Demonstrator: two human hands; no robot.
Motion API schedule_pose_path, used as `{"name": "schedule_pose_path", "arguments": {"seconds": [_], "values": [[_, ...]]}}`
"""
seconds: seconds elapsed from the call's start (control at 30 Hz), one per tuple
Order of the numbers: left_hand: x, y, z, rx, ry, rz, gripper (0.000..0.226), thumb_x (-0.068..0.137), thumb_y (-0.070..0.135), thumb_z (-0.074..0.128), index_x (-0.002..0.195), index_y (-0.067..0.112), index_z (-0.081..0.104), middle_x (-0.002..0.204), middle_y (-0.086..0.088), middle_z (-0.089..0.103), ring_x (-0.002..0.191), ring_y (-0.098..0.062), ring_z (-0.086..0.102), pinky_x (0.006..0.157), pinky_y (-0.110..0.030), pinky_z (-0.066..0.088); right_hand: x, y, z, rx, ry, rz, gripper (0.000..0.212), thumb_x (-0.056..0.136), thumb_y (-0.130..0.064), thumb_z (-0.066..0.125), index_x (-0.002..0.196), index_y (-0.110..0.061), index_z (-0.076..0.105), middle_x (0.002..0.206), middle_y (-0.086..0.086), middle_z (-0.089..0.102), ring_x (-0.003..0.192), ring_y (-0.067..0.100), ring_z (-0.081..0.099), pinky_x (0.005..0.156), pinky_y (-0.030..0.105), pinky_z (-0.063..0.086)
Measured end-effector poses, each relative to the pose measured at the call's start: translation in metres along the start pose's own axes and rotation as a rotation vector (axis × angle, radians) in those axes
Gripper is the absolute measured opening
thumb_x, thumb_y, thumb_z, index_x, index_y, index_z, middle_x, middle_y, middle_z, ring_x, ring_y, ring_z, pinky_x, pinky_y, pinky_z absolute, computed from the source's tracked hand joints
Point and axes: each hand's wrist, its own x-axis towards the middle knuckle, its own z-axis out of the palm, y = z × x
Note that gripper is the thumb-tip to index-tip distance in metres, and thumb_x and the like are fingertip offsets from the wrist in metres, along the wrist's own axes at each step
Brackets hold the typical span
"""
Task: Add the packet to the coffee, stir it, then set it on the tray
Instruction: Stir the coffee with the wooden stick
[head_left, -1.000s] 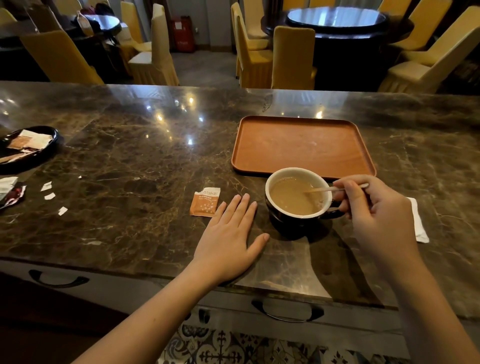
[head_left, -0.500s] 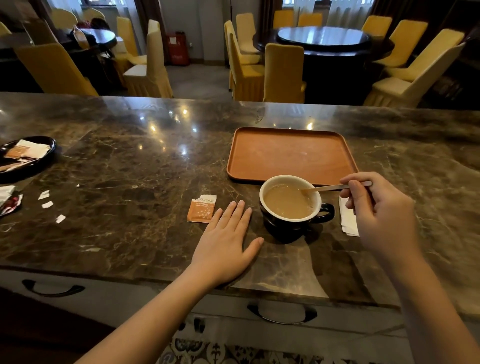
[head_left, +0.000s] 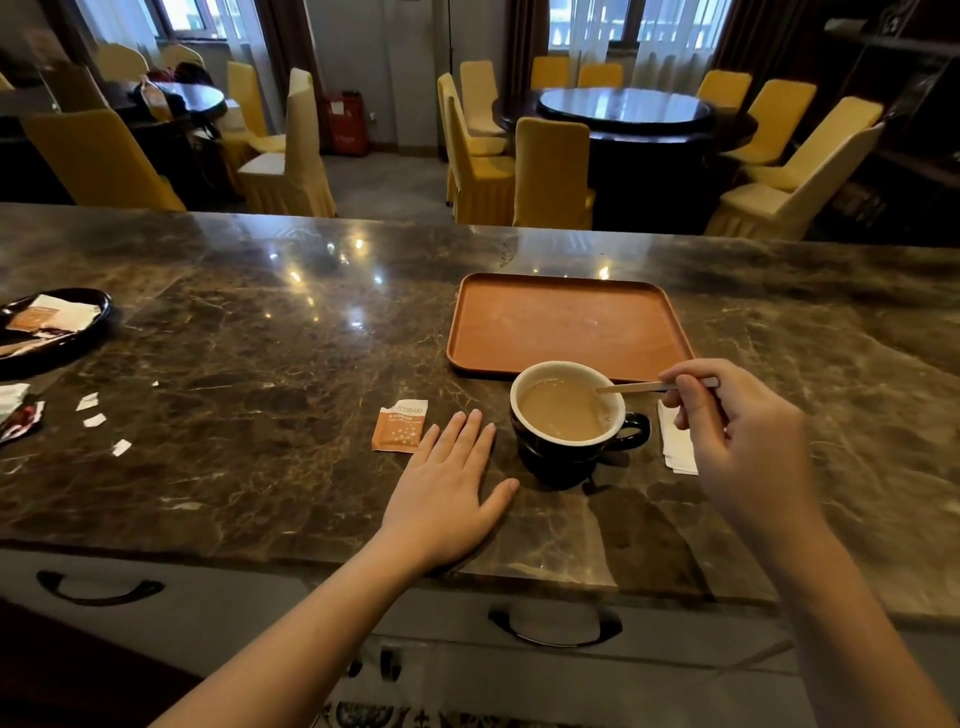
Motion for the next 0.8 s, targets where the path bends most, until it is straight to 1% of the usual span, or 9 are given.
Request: {"name": "schedule_pose_path", "arguments": {"seconds": [0.17, 0.2, 0.27, 0.37, 0.47, 0.53, 0.67, 0.8], "values": [[0.0, 0.0, -0.002, -0.001, -0.003, 0.008, 0.07, 0.086, 0.063, 0.01, 0.143, 0.024, -0.001, 0.155, 0.002, -0.005, 0.139, -0.009, -0.012, 0.11, -0.031, -0.012, -0.003, -0.001, 0.005, -0.033, -0.042, -0.001, 0.015, 0.089, -0.007, 0.051, 0.096, -0.007, 0.064, 0.081, 0.0, 0.062, 0.068, 0.004, 0.054, 0.06, 0.008, 0.043], [0.0, 0.0, -0.002, -0.001, -0.005, 0.008, 0.07, 0.086, 0.063, 0.01, 0.143, 0.024, -0.001, 0.155, 0.002, -0.005, 0.139, -0.009, -0.012, 0.11, -0.031, -0.012, -0.004, 0.0, 0.005, -0.032, -0.035, 0.002, 0.015, 0.089, -0.007, 0.051, 0.097, -0.007, 0.064, 0.08, 0.0, 0.063, 0.068, 0.005, 0.055, 0.059, 0.009, 0.043], [0.0, 0.0, -0.002, -0.002, -0.006, 0.009, 0.07, 0.086, 0.063, 0.011, 0.143, 0.024, -0.001, 0.155, 0.002, -0.005, 0.139, -0.009, -0.012, 0.11, -0.03, -0.012, -0.007, 0.002, 0.003, -0.033, -0.007, 0.006, 0.017, 0.09, -0.01, 0.049, 0.099, -0.008, 0.064, 0.081, -0.001, 0.063, 0.069, 0.002, 0.056, 0.062, 0.01, 0.041], [0.0, 0.0, -0.002, 0.0, 0.002, 0.01, 0.07, 0.087, 0.063, 0.012, 0.143, 0.024, 0.0, 0.155, 0.002, -0.005, 0.139, -0.008, -0.012, 0.109, -0.03, -0.012, -0.013, 0.002, -0.001, -0.01, 0.033, 0.019, 0.021, 0.091, -0.016, 0.046, 0.101, -0.01, 0.063, 0.085, -0.003, 0.062, 0.073, -0.001, 0.056, 0.064, 0.013, 0.044], [0.0, 0.0, -0.001, 0.001, 0.008, 0.01, 0.07, 0.087, 0.062, 0.012, 0.143, 0.023, 0.001, 0.155, 0.002, -0.004, 0.139, -0.008, -0.011, 0.109, -0.029, -0.013, -0.016, 0.001, -0.008, 0.024, 0.063, 0.018, 0.021, 0.091, -0.015, 0.045, 0.102, -0.01, 0.063, 0.083, -0.001, 0.063, 0.071, 0.006, 0.06, 0.062, 0.02, 0.05], [0.0, 0.0, -0.001, 0.003, 0.007, 0.011, 0.07, 0.087, 0.062, 0.012, 0.144, 0.023, 0.001, 0.155, 0.002, -0.003, 0.139, -0.009, -0.011, 0.109, -0.029, -0.013, -0.017, 0.0, -0.012, 0.033, 0.079, 0.008, 0.021, 0.091, -0.014, 0.046, 0.102, -0.009, 0.063, 0.083, 0.001, 0.064, 0.07, 0.009, 0.061, 0.061, 0.023, 0.051], [0.001, -0.001, -0.001, 0.011, 0.0, 0.01, 0.069, 0.087, 0.062, 0.012, 0.143, 0.023, 0.001, 0.155, 0.002, -0.004, 0.139, -0.009, -0.011, 0.109, -0.03, -0.012, -0.02, -0.002, -0.017, 0.052, 0.061, 0.039, 0.021, 0.091, -0.013, 0.047, 0.103, -0.01, 0.064, 0.082, 0.005, 0.066, 0.071, 0.011, 0.062, 0.063, 0.024, 0.052], [0.0, -0.001, 0.0, 0.008, -0.003, 0.014, 0.07, 0.087, 0.063, 0.012, 0.143, 0.023, 0.001, 0.155, 0.002, -0.004, 0.137, -0.007, -0.012, 0.108, -0.029, -0.012, -0.025, 0.001, -0.022, 0.054, 0.037, 0.099, 0.021, 0.089, -0.01, 0.05, 0.106, -0.011, 0.064, 0.082, 0.002, 0.067, 0.071, 0.013, 0.064, 0.064, 0.027, 0.054]]}}
